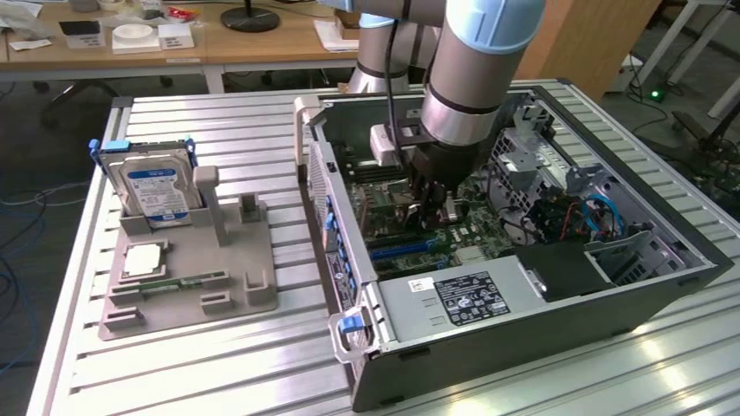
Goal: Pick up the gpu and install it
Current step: 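Insert the gpu into the slot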
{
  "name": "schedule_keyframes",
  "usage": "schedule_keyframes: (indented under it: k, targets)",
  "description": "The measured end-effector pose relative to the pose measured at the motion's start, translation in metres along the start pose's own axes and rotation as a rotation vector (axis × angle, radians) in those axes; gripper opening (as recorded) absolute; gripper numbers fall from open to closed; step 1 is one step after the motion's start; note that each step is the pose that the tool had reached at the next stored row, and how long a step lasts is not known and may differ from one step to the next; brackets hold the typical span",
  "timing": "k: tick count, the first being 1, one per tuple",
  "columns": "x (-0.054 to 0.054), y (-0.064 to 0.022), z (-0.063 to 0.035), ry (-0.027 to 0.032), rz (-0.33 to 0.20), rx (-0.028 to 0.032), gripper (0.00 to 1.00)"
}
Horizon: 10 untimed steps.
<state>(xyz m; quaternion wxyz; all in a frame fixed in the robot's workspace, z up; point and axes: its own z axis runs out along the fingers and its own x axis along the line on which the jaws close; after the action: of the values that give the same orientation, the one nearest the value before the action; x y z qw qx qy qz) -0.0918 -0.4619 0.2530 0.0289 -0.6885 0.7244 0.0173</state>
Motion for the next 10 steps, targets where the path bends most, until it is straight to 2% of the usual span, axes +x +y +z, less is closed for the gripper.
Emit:
schedule_keyframes:
  k: [4,7,10]
  targets:
    - [0.0004,0.0008,0.0052,0.0043,0.002,0.0004,0.28]
    - [0.0007,0.0027,0.0082,0.0103,0.005,0.0009,0.28]
    - [0.0008,0.0031,0.0102,0.0245,0.007,0.0017,0.28]
